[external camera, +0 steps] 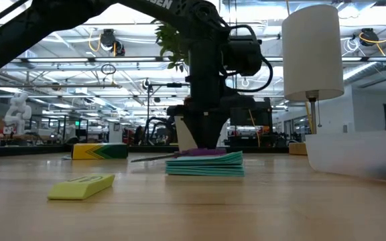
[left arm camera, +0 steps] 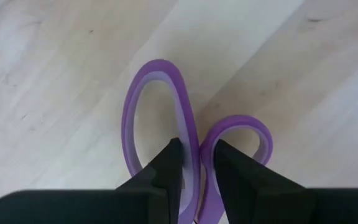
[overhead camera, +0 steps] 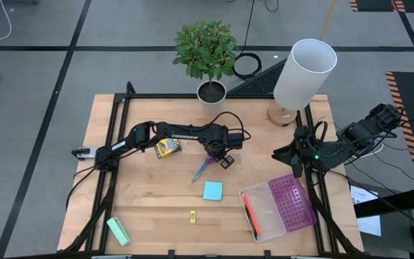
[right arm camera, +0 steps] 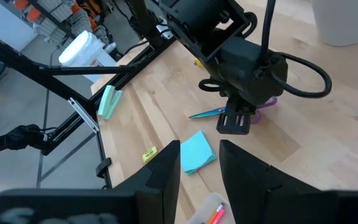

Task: Pack school essentials
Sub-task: Put the purple scissors into the purple supply box

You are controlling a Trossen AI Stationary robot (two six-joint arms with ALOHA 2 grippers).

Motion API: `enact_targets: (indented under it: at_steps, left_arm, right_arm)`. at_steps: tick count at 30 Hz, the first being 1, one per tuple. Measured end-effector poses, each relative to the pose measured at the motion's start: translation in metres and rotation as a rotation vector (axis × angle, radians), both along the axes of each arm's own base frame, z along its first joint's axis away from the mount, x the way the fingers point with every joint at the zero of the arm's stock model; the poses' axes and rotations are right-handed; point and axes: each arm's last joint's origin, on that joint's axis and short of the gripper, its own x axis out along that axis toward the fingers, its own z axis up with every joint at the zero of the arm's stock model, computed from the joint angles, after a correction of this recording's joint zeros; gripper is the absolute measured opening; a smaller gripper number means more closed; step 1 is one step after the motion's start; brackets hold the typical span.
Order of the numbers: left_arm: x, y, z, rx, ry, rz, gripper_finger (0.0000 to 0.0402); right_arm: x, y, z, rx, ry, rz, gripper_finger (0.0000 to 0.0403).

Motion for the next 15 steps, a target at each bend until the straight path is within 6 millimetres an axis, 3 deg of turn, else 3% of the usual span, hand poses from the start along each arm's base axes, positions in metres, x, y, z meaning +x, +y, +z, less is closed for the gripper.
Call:
enact_targets:
  at_steps: [10,15]
  left_arm:
    - [-0.002,0.000,0.006,-0.024,-0.002,-0.005,0.0088]
    - [-0.005,-0.002,0.023,-0.058,-0.036,-0.003,0.0088]
  right_arm:
    - [0.004,0.003,-0.002,-0.004,0.012,-0.002,0.0106]
    - [0.007,0.004,-0.004,-0.002,0.021,-0.007,0.0106]
